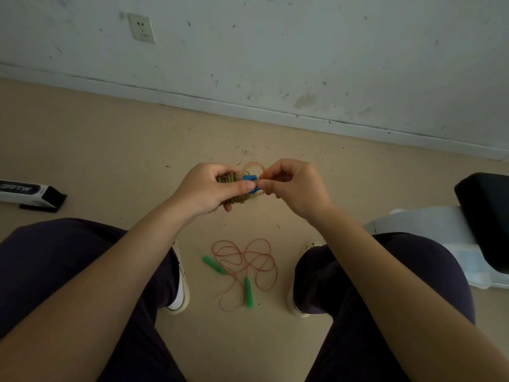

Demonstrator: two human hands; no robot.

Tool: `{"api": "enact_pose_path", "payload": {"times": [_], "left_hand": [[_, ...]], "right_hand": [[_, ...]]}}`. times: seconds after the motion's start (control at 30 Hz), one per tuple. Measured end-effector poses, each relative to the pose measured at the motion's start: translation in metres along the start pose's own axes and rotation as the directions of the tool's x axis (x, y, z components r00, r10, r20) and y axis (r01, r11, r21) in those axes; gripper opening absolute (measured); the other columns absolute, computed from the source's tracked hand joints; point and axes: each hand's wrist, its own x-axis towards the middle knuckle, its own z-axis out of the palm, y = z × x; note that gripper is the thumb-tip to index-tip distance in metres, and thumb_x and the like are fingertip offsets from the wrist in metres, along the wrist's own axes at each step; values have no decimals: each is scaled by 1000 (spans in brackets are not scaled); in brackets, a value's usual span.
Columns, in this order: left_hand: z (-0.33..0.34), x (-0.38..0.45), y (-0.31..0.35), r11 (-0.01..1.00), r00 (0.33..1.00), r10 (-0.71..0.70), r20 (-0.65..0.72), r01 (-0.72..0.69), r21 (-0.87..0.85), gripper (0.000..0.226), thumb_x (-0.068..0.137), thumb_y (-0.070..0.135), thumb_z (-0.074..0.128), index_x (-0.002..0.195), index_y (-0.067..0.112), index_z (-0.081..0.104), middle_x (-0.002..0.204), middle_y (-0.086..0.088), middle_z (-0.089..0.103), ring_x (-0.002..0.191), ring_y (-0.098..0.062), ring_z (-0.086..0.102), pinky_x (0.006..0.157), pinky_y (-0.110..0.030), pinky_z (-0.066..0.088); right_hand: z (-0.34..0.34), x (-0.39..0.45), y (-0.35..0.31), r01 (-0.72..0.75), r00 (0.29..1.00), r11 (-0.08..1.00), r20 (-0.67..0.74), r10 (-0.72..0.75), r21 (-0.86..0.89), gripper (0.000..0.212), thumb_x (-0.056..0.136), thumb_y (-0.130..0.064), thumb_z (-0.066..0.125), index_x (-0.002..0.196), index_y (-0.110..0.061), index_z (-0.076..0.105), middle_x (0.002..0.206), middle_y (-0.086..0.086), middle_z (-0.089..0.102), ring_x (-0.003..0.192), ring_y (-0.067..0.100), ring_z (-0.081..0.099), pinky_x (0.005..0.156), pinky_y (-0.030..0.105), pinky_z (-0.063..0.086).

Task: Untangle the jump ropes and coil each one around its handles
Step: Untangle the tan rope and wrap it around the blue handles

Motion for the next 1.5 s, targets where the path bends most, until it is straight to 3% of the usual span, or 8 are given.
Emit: {"api": "enact_pose_path", "payload": {"times": [0.13, 0.27, 0.43, 0.77, 0.93, 1.03, 1.3, 1.5], "left_hand": [[-1, 0, 0, 1000, 999, 10, 44, -11, 20, 33, 80, 38, 81, 107, 22, 73, 68, 5, 71, 58, -13, 64, 39, -17, 36], [-2, 0, -1, 999, 997, 23, 68, -25, 33, 31, 80, 40, 80, 106, 25, 72, 73, 6, 72, 62, -15, 66, 42, -16, 38], [1, 2, -6, 994, 998, 45, 49, -49, 97, 31, 78, 44, 80, 102, 26, 72, 81, 6, 75, 60, -11, 68, 53, -19, 46], [-3, -1, -5, 990, 987, 107, 117, -116, 77, 35, 81, 34, 81, 112, 23, 70, 87, 4, 76, 71, -18, 72, 75, -38, 61], [-1, -4, -3, 985, 981, 139, 133, -151, 79, 38, 80, 35, 80, 115, 23, 69, 86, 4, 75, 67, -11, 70, 66, -26, 56], [-2, -4, -3, 987, 981, 149, 122, -155, 41, 41, 80, 33, 81, 117, 21, 69, 87, 4, 74, 66, -11, 70, 59, -16, 49], [0, -3, 1, 993, 983, 116, 142, -112, -37, 41, 80, 33, 79, 118, 22, 68, 77, 8, 73, 64, -8, 68, 48, -13, 43], [-2, -4, 3, 989, 983, 95, 157, -75, -128, 24, 83, 31, 77, 105, 26, 71, 75, 2, 73, 64, -11, 66, 48, -23, 39]], "right_hand": [[-1, -1, -2, 52, 999, 996, 6, -52, -76, 10, 81, -12, 79, 86, -7, 71, 69, -2, 68, 57, 1, 61, 54, 12, 45], [-3, 1, -1, 72, 997, 992, 17, -71, -103, 11, 79, -12, 80, 85, -8, 71, 73, 0, 69, 59, 6, 62, 58, 20, 51], [5, -1, 1, 181, 983, 936, 27, -181, -303, 9, 81, -15, 78, 82, -12, 70, 72, -13, 63, 60, -2, 56, 56, 11, 44], [1, 4, 3, 32, 997, 994, 74, -25, -103, 14, 81, -11, 78, 86, -13, 65, 80, 4, 68, 66, 10, 59, 61, 22, 50], [-8, 2, 0, -140, 959, 990, 250, 131, 18, 30, 88, -15, 70, 117, -10, 62, 95, 7, 71, 80, 16, 68, 70, 23, 56], [-12, 1, -1, -215, 918, 969, 364, 156, 125, 19, 94, -14, 63, 110, -7, 70, 97, 10, 73, 86, 19, 70, 77, 26, 57], [-9, -2, -4, -239, 929, 957, 324, 176, 164, 7, 91, -17, 68, 90, -10, 67, 84, 7, 66, 74, 16, 62, 69, 25, 54], [-7, -1, -5, -214, 955, 955, 249, 160, 206, 15, 86, -20, 73, 91, -6, 68, 83, 6, 66, 72, 16, 60, 71, 30, 52]]}}
